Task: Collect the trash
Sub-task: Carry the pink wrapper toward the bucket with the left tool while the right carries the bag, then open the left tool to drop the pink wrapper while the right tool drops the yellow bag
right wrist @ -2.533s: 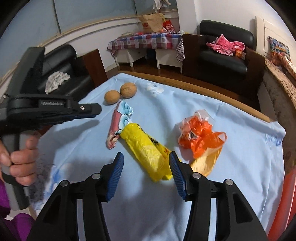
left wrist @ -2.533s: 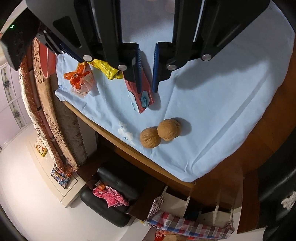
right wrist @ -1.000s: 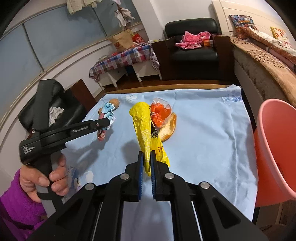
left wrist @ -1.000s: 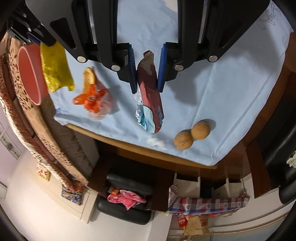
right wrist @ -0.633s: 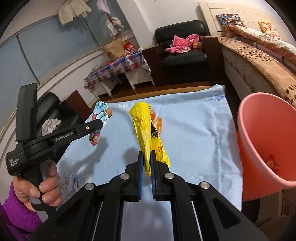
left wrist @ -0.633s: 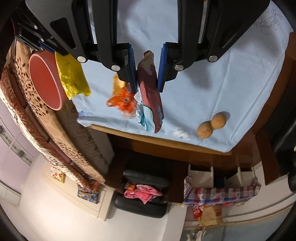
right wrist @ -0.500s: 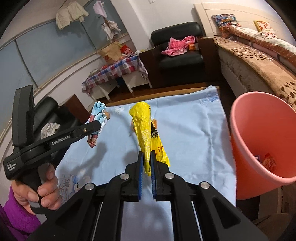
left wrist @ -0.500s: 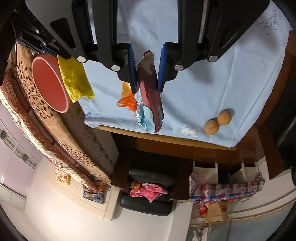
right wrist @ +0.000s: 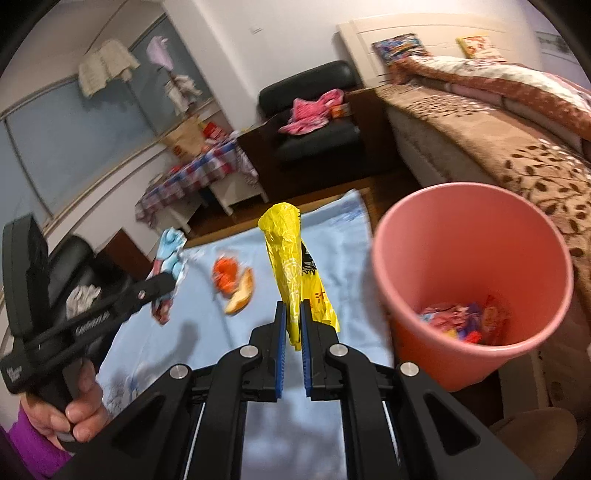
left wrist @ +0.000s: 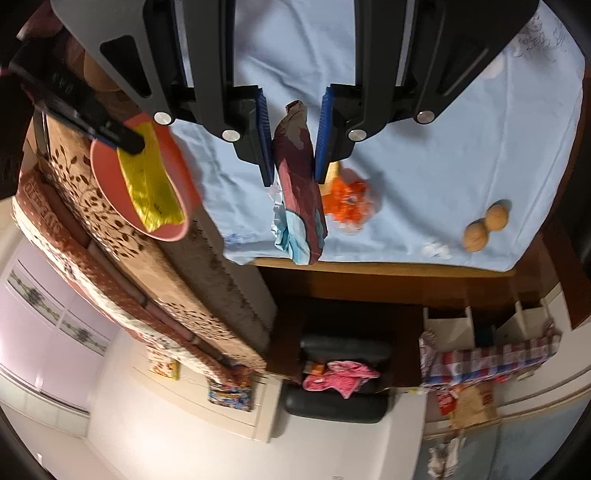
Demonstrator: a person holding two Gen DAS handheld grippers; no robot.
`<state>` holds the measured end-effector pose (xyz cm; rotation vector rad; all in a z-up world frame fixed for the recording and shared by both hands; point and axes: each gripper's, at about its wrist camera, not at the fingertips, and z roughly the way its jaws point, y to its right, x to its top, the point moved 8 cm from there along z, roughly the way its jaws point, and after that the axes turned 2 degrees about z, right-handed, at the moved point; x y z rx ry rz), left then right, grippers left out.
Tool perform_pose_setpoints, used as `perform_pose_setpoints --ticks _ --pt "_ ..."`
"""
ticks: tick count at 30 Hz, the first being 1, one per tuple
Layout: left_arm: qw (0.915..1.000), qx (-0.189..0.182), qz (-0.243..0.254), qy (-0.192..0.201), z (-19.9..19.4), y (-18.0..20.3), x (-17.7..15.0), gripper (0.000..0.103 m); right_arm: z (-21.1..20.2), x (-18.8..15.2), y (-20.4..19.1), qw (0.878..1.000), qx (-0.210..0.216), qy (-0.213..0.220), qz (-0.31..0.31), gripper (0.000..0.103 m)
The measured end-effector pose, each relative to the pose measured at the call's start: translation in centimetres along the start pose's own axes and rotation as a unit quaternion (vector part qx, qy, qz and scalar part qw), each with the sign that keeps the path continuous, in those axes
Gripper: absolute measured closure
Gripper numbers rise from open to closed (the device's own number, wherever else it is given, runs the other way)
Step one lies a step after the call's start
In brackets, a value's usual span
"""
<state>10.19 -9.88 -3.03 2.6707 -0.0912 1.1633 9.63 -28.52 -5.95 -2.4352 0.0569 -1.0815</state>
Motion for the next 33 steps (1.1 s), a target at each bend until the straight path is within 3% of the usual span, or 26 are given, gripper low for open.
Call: perform_pose_setpoints --ticks 14,23,33 --pt "0.9959 -0.075 0.045 -0.024 2.6 7.3 0.5 0.081 -3.3 1.9 9.1 0.994 -0.066 0.04 0.083 0.096" --pt "0.9885 -0.126 0.078 -0.033 3.9 12.1 -0.1 0.081 -3.3 2.1 11.5 0.99 -0.089 0.046 0.099 0.096" --pt "0.9827 -0.151 0.098 -0.044 5.7 15.6 -0.6 0.081 -3.0 1.6 13.2 0.988 -0.087 0.043 0.123 0.096"
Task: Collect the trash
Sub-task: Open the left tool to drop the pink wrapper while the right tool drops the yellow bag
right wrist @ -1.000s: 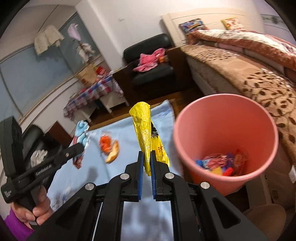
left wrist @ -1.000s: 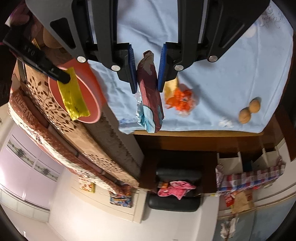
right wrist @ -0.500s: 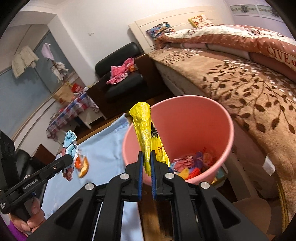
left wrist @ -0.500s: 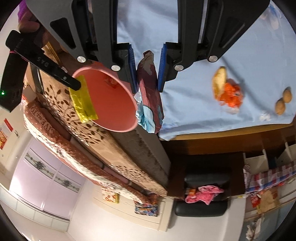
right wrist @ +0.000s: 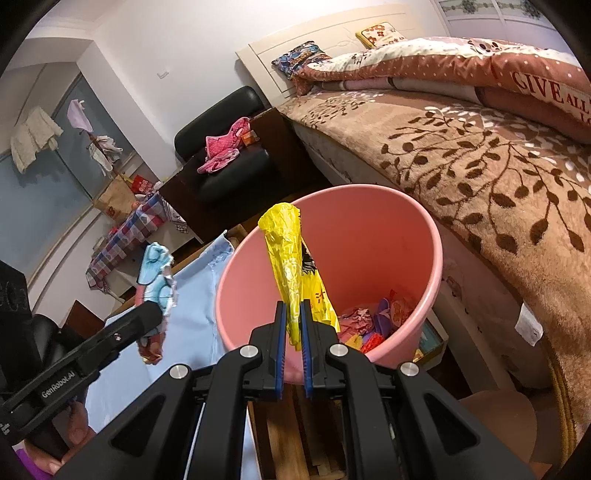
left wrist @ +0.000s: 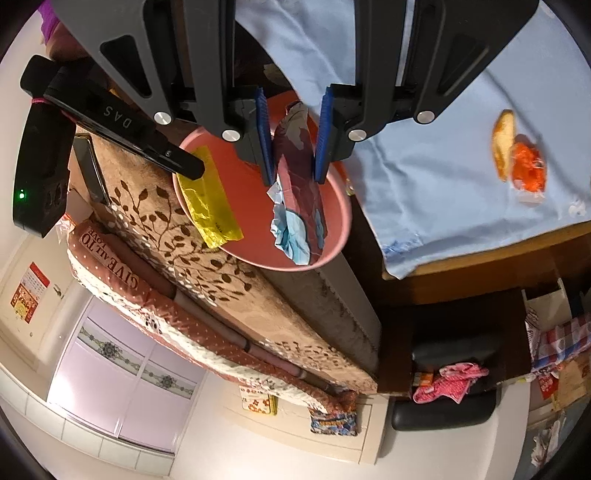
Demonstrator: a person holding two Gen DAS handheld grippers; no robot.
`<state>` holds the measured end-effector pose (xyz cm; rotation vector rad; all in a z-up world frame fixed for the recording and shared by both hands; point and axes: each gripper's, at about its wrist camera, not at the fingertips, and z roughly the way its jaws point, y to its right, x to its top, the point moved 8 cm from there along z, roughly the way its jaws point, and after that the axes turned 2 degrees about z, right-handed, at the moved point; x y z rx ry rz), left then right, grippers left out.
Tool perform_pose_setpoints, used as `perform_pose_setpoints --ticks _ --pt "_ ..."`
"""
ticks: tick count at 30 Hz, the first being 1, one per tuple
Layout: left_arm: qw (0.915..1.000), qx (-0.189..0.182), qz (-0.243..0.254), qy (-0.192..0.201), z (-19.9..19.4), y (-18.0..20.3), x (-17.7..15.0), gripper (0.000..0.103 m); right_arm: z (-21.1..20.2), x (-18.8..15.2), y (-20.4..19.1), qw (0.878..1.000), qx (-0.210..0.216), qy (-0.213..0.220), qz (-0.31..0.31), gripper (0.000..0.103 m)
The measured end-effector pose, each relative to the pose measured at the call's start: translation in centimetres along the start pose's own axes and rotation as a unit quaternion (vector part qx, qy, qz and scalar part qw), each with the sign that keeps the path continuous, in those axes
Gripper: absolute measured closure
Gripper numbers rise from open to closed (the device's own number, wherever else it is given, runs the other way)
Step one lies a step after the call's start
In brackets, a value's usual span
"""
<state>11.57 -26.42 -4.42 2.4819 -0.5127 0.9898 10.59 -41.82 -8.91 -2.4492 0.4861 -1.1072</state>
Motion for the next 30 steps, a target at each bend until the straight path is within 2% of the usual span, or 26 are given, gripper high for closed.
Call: perform_pose_setpoints --ticks 8,12,15,19,25,26,28,30 --pt "0.9999 -0.004 0.007 -0.012 2.0 1.2 0.3 0.081 0.2 0.1 1.6 1.0 -0.003 0.003 0.019 0.096" --pt "1.0 -0.003 0.008 -0.004 2.8 1.8 0.8 0.081 0.2 0.0 1.9 1.0 -0.004 0.003 0.024 0.096" --pt "0.9999 -0.001 0.008 -0.008 3.3 1.9 0.7 0.073 0.1 0.1 2.1 1.0 -0.005 0.006 0.026 0.096" --pt "0.9999 -0.003 0.008 -0.013 3.7 2.1 0.6 0.058 0.1 0.1 2.4 0.999 -0.007 0.007 0.031 0.096" --pt "0.9998 -0.009 0.007 -0.018 3.8 2.2 0.3 0.056 0.2 -0.1 2.7 0.999 -0.007 0.005 0.038 0.094" --pt "0.9998 -0.01 0.006 -0.018 3.8 2.3 0.3 0.056 0.2 -0.1 2.7 0.999 -0.007 0.005 0.04 0.092" --pt "0.9998 -0.01 0.004 -0.019 3.7 2.2 0.2 0.056 0.2 0.0 2.9 0.999 -0.009 0.008 0.043 0.08" --pt "0.9998 -0.009 0.003 -0.02 3.7 2.1 0.1 0.056 0.0 0.1 3.0 0.999 -0.01 0.014 0.045 0.073"
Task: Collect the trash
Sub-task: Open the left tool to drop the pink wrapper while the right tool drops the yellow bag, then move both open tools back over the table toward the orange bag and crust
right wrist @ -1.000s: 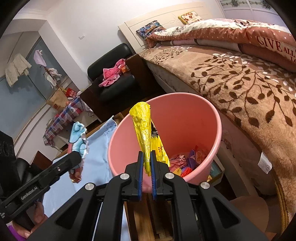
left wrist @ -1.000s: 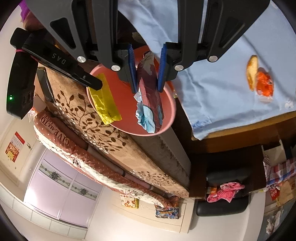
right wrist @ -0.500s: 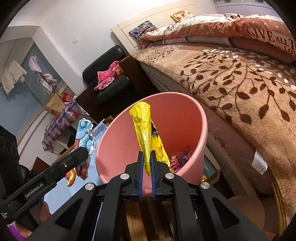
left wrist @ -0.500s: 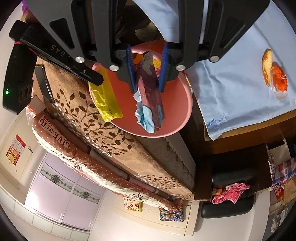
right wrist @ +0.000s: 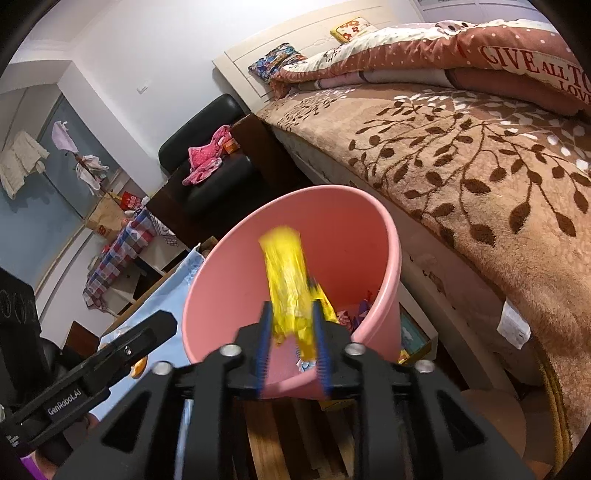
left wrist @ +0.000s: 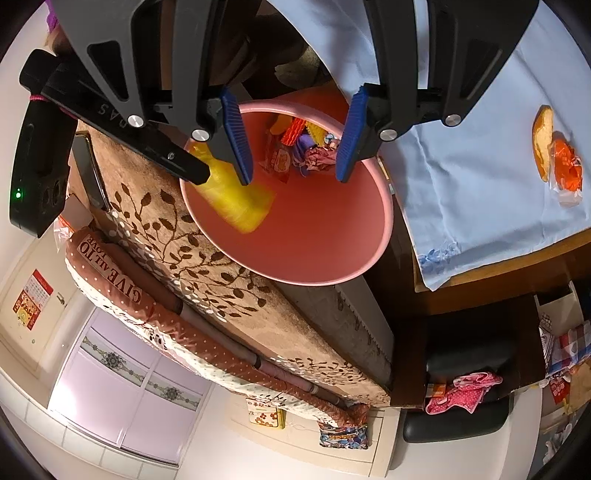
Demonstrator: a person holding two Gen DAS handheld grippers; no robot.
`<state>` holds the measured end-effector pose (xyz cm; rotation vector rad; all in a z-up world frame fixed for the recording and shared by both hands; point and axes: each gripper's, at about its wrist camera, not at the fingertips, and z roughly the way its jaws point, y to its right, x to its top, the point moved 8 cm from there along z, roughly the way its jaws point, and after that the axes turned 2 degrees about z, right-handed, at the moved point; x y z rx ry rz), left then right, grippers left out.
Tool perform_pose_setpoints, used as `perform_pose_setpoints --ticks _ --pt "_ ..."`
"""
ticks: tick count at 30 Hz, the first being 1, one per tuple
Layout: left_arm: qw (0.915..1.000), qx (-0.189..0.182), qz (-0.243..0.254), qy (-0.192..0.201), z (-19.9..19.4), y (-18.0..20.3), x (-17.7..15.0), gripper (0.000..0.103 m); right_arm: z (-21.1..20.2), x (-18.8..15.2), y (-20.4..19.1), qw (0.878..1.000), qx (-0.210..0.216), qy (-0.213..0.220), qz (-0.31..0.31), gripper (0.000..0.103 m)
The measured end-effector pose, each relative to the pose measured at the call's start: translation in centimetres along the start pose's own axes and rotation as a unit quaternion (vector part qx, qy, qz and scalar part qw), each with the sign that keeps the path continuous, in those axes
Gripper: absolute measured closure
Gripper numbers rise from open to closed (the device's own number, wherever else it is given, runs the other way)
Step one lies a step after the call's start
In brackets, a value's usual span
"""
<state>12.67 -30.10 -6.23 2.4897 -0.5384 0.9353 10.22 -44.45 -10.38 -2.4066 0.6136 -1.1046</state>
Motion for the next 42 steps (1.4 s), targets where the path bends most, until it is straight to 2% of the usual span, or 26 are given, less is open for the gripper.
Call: perform_pose_setpoints --ticks 15,28,42 --pt "0.9996 0.011 -0.017 0.019 -2.0 -1.5 0.1 0.056 -0.6 -0.4 -1.9 1.0 0.009 -0.001 -0.021 0.07" --pt "0.9966 0.059 -0.033 0.047 -5.3 -5.3 -0.1 0.056 -0.5 -2.0 -5.8 0.998 0.028 -0.023 -0.058 0.07" --pt "0.9896 0.112 -0.071 0.057 -8.8 -11.6 -1.4 0.056 -0.2 -4.1 -10.3 0.993 0.037 -0.04 -0.109 0.07"
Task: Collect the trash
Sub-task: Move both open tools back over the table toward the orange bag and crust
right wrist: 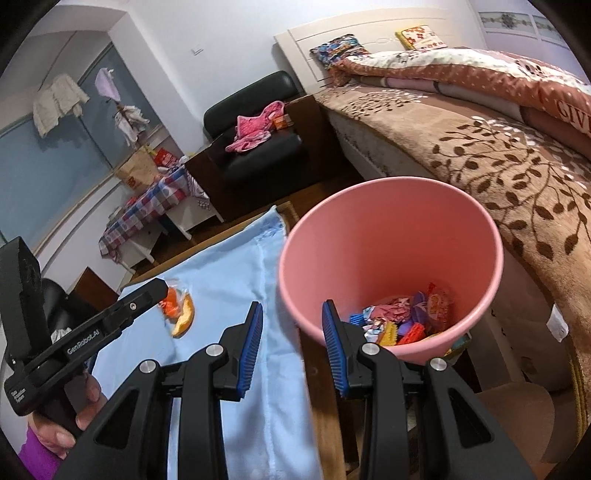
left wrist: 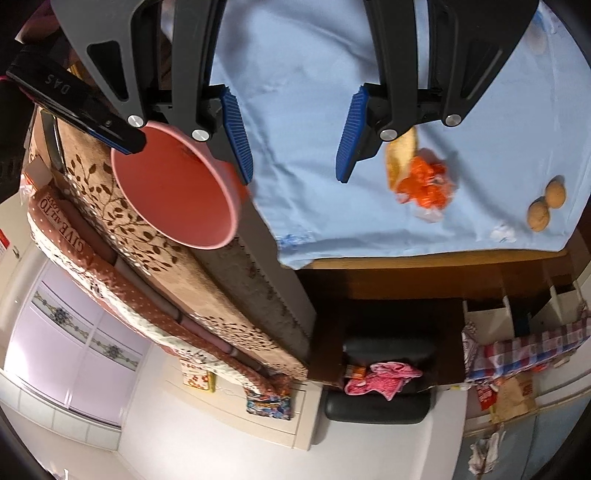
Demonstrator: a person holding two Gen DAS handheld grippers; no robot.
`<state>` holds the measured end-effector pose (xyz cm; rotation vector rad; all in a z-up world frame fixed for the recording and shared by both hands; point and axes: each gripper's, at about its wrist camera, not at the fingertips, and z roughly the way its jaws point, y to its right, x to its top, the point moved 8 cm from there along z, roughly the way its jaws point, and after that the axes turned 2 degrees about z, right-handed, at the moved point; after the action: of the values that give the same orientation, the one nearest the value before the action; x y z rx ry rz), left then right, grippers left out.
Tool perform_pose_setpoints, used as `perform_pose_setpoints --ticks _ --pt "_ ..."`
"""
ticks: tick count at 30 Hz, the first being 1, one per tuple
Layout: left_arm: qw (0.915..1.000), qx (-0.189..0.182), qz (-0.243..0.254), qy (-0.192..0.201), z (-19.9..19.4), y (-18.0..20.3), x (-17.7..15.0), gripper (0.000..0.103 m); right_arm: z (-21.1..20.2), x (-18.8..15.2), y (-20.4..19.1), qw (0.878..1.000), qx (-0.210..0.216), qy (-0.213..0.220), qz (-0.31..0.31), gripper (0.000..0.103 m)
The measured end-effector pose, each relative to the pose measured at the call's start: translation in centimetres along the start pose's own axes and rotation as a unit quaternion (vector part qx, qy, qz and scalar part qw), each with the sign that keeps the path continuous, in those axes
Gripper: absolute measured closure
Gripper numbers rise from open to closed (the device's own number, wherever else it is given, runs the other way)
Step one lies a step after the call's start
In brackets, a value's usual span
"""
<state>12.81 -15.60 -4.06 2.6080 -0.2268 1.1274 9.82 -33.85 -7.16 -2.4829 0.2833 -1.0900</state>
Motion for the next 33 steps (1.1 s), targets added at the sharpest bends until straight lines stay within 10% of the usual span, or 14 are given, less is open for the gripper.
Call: perform_pose_setpoints --ticks 33 --pt "0.9938 0.073 -0.084 0.007 -4.3 -14.8 -2.6 0.056 7.0 -4.4 -14.4 0.985 0.093 -0.086 -0.115 0.068"
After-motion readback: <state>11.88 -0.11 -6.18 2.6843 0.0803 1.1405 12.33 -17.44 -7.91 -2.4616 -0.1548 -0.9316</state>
